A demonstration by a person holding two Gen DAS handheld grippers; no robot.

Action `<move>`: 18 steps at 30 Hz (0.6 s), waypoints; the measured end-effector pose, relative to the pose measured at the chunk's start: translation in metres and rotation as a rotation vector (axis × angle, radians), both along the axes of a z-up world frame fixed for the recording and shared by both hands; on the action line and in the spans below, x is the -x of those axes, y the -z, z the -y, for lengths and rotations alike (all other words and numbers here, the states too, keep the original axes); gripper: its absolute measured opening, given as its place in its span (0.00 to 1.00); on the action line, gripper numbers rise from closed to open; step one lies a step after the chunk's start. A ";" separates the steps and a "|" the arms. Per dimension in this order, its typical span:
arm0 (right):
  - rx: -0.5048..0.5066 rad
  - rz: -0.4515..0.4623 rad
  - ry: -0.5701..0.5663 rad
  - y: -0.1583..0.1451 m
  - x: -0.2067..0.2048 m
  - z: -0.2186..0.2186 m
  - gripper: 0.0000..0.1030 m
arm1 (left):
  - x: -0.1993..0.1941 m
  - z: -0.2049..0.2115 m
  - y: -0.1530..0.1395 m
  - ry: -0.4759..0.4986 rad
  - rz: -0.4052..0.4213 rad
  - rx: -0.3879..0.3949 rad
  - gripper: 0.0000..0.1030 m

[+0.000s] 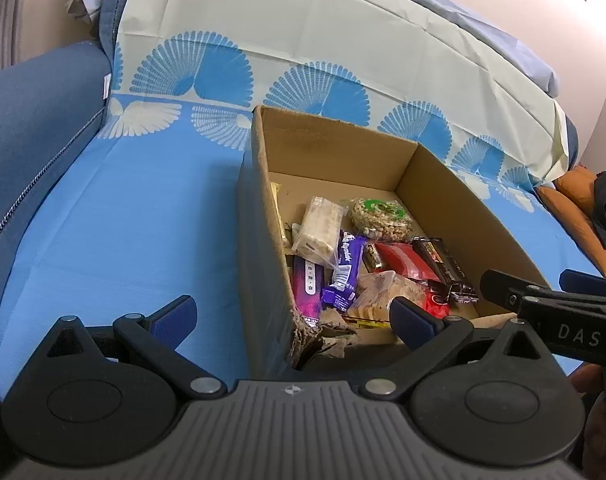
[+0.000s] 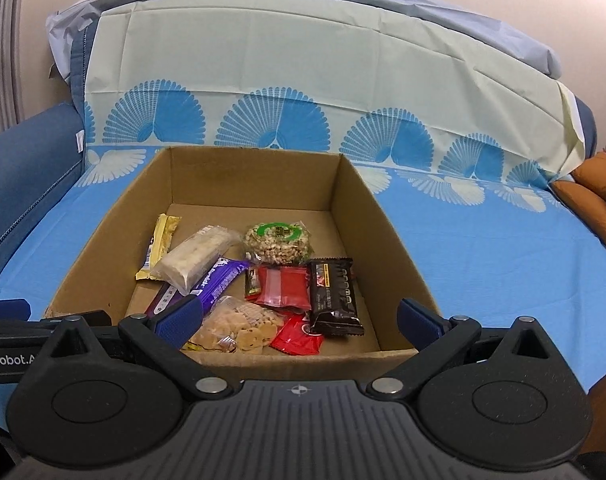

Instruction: Organize snacks

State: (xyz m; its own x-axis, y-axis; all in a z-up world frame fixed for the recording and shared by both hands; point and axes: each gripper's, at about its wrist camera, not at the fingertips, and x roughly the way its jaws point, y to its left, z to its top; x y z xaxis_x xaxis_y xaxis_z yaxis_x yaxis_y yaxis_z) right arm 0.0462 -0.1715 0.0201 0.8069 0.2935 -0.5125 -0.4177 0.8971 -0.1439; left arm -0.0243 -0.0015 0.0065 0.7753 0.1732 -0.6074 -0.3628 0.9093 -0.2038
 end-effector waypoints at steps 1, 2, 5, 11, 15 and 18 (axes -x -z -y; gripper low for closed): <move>0.001 -0.001 0.002 0.000 0.000 0.000 0.99 | 0.000 0.000 0.000 0.001 0.001 0.002 0.99; 0.003 -0.001 0.004 0.001 -0.001 0.000 0.99 | 0.000 0.001 0.000 0.003 0.002 0.006 0.99; 0.004 0.005 0.007 0.001 0.000 0.000 0.99 | 0.000 0.001 0.000 0.007 0.003 0.009 0.99; 0.024 0.023 0.011 0.003 0.004 -0.002 0.99 | 0.001 0.003 -0.001 0.022 0.009 0.002 0.99; 0.021 0.029 0.012 0.002 0.004 0.000 0.99 | 0.002 0.004 -0.001 0.030 0.016 -0.004 1.00; 0.014 0.031 0.014 0.001 0.004 0.000 0.99 | 0.002 0.005 -0.001 0.033 0.022 -0.009 1.00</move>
State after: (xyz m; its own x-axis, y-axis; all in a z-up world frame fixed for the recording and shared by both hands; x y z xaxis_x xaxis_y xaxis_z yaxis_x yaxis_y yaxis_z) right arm 0.0419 -0.1720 0.0193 0.8265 0.2748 -0.4912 -0.3999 0.9009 -0.1689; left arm -0.0265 -0.0062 0.0078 0.7935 0.1531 -0.5889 -0.3284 0.9226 -0.2026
